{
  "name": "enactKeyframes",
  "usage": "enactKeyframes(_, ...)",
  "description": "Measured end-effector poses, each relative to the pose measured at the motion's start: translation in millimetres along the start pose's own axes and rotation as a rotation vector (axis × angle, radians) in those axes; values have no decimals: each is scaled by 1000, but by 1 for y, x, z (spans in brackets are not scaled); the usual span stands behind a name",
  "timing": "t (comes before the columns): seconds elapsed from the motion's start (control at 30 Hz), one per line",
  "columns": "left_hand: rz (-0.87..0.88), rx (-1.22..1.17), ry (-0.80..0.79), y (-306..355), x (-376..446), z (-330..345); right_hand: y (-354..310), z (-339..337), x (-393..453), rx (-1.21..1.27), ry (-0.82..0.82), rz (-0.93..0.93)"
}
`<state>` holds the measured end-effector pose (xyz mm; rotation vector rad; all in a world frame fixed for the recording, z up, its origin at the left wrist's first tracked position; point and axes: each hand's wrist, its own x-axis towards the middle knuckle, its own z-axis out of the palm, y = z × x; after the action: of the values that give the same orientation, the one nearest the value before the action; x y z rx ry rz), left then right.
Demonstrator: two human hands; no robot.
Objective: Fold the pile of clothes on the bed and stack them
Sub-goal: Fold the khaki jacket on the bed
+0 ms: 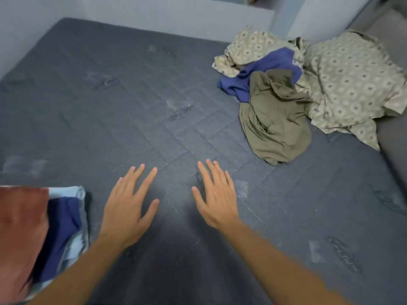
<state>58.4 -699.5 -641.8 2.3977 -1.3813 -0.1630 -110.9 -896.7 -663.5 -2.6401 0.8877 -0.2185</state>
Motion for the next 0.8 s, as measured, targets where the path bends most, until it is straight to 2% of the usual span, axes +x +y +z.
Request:
enactKeyframes(0.27,80,-89,-176,53,87,96,177,2,27,-104,-38,162)
enactKeyframes(0.5,121,-146,-264,151,173,175,309,-12,41,-113,-44,255)
enactKeyframes(0.63,105,-144,-280,210,227,216,376,-27,65,-76,-42,259)
enactKeyframes(0.8,112,-128,-292,268,290,279,458,-38,95,-37,-121,153)
